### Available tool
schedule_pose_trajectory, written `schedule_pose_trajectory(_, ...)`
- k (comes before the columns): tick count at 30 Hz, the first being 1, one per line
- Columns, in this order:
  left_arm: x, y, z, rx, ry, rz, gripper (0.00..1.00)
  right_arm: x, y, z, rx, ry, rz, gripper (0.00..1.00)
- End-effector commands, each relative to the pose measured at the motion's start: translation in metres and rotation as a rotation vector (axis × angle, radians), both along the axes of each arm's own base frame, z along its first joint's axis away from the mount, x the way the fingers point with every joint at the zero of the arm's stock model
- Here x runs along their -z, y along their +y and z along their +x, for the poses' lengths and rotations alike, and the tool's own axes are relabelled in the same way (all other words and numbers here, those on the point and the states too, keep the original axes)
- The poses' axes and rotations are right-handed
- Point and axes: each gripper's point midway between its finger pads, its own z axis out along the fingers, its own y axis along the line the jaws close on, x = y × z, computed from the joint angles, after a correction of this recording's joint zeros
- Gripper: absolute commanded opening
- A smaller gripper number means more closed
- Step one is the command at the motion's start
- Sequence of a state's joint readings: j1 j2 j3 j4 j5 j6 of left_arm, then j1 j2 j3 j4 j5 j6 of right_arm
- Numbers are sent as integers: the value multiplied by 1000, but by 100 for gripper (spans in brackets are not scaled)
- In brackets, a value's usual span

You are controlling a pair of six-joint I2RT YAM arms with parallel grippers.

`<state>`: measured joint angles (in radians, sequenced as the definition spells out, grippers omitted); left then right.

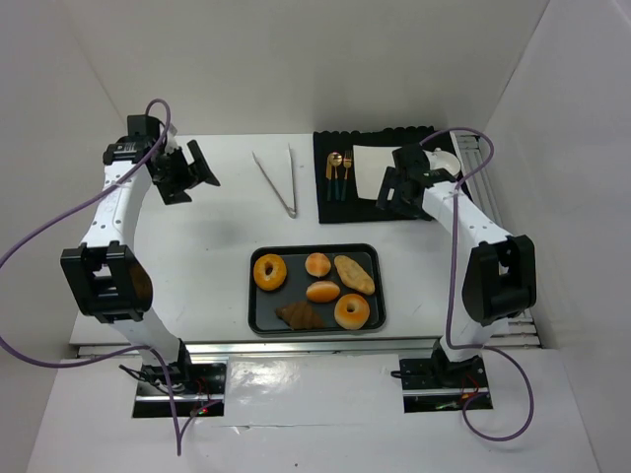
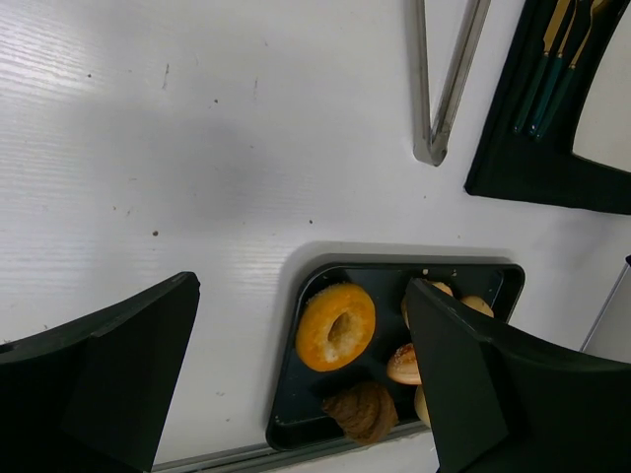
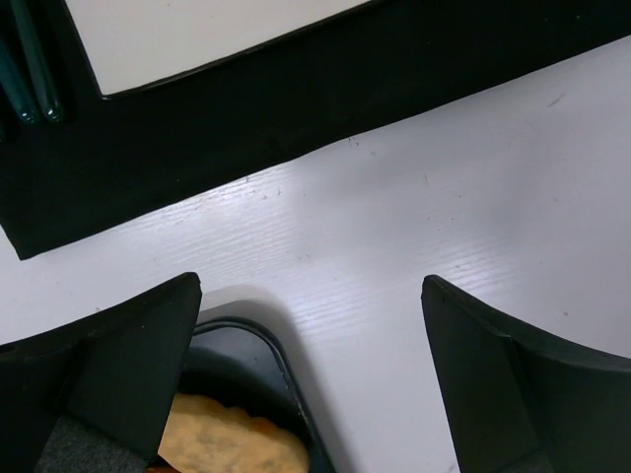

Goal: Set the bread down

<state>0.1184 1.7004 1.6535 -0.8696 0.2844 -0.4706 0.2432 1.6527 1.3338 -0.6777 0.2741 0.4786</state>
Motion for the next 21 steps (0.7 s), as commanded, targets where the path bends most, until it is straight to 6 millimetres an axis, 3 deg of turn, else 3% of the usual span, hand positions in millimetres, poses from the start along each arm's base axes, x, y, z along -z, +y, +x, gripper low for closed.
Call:
schedule_pose_trajectory(1,-14,9,9,-2,-48,17,99,-22,1,12,-6,-105,19,100)
schedule_pose_trajectory(8,-14,9,9,-2,-48,17,99,-32,29,14,-67,-136,-12,100)
schedule_pose_trajectory(11,-15,7,8,4,-49,9,99,-37,52,20,-120,-157,-15,100)
schedule_pose_trajectory(14,-14,9,9,-2,-48,17,99,-43,84,31,-192,-189,-33,100)
schedule_pose_trajectory(15,-14,9,9,-2,-48,17,99,-36,102,33,-226,-182,-33,100)
schedule_pose_trajectory(17,-14,14,9,-16,-47,25,99,-48,124,46,-288,-223,-34,100)
schedule_pose_trajectory(19,-14,14,9,-16,-47,25,99,-39,152,53,-358,-217,-33,100)
schedule_pose_trajectory(20,-14,12,9,-11,-48,18,99,-52,164,64,-389,-263,-35,100)
schedule_pose_trajectory(21,-14,12,9,-11,-48,18,99,-40,181,67,-432,-246,-32,100)
